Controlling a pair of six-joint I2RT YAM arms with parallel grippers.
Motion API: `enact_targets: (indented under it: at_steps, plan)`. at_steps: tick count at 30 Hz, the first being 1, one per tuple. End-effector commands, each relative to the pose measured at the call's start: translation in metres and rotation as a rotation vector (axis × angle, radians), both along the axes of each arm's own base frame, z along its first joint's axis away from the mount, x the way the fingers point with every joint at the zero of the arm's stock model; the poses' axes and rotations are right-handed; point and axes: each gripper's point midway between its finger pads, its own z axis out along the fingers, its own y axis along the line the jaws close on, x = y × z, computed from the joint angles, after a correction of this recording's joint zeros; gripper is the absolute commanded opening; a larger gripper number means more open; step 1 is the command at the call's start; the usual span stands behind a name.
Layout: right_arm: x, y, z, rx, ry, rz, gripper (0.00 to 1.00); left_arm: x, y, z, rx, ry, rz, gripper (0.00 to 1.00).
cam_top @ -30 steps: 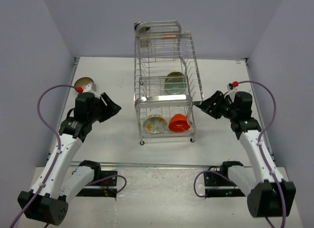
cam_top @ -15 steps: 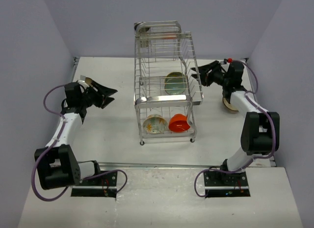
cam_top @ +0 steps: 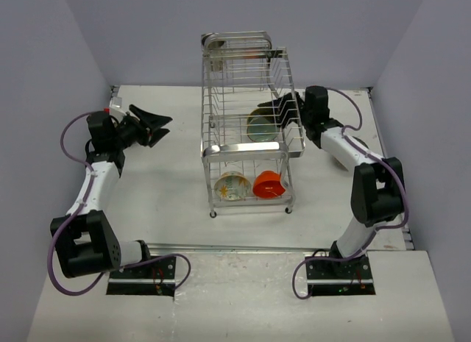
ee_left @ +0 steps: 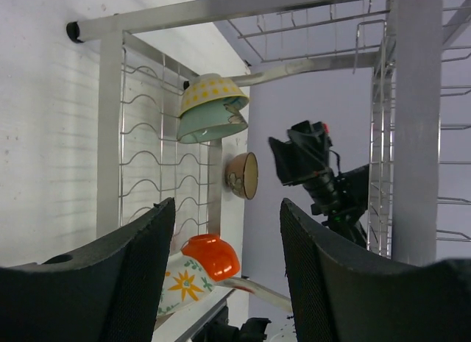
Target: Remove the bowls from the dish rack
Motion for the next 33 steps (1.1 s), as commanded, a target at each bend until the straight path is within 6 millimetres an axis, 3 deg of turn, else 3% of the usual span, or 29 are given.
enact_targets:
  at_steps: [1, 5, 17, 23, 33]
  plan:
    - [0.002, -0.020, -0.054, -0.099, 0.106, -0.112, 0.37, 0.004, 0.002, 0.033, -0.008, -0.090, -0.026, 0.61]
    - [-0.003, -0.032, -0.080, -0.178, 0.131, -0.153, 0.36, 0.005, 0.003, 0.037, -0.011, -0.095, -0.025, 0.61]
    - [0.011, -0.039, -0.090, -0.281, 0.118, -0.159, 0.36, 0.003, 0.002, 0.031, 0.000, -0.096, -0.034, 0.61]
    - [0.019, -0.038, -0.084, -0.270, 0.105, -0.156, 0.36, 0.003, 0.002, 0.026, 0.002, -0.088, -0.038, 0.61]
    - [0.011, -0.042, -0.046, -0.211, 0.039, -0.194, 0.36, 0.005, 0.003, 0.023, 0.004, -0.083, -0.029, 0.61]
